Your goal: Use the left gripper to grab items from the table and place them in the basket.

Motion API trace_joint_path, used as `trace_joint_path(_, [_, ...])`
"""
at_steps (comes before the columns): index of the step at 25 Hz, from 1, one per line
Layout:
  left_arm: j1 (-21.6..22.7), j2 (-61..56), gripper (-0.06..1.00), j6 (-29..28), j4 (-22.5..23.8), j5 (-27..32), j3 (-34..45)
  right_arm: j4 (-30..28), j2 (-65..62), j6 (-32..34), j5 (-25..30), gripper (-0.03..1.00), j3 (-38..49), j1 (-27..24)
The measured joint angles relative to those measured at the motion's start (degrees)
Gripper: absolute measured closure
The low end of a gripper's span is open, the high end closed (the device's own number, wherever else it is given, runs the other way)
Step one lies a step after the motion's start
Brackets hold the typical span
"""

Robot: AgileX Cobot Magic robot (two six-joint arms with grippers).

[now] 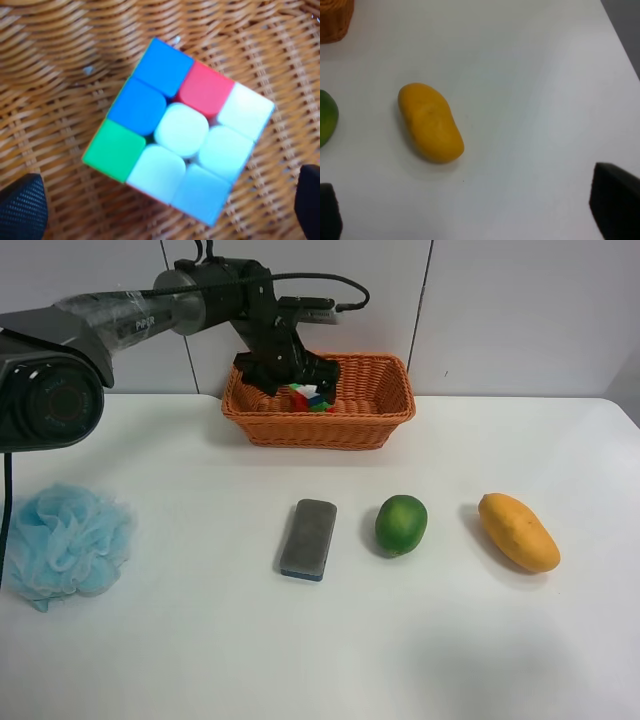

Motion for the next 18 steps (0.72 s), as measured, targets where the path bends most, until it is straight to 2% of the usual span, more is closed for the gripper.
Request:
trace_joint_path(2, [0.0, -1.89, -0.05, 0.0, 0.0, 2.68, 0.0, 0.0, 0.0, 0.0, 0.0, -0.03, 0.0, 0.0])
trace_joint_path(3, [0.07, -4.32, -0.05, -0.23, 0.0, 6.7, 0.0, 0.0, 0.0, 0.0, 0.0, -0.03, 0.0, 0.0])
trace_joint_path(9, [1.68, -13.47, -0.05, -0.86, -0.5, 20.47, 0.0, 0.0, 0.0, 0.0, 0.0, -0.03, 0.0, 0.0])
trace_joint_path(13, [3.53, -21.2, -0.05, -0.86, -1.04, 21.61, 3.25, 0.0, 0.0, 0.0, 0.0, -0.03, 0.0, 0.0])
trace_joint_path(16, [4.02, -29.51, -0.05, -0.28, -1.04, 21.67, 11.83, 0.0, 0.0, 0.0, 0.0, -0.03, 0.0, 0.0])
trace_joint_path(18, [4.37, -36.06, -0.05, 0.83, -0.98, 21.76, 20.26, 0.0, 0.0, 0.0, 0.0, -0.03, 0.0, 0.0])
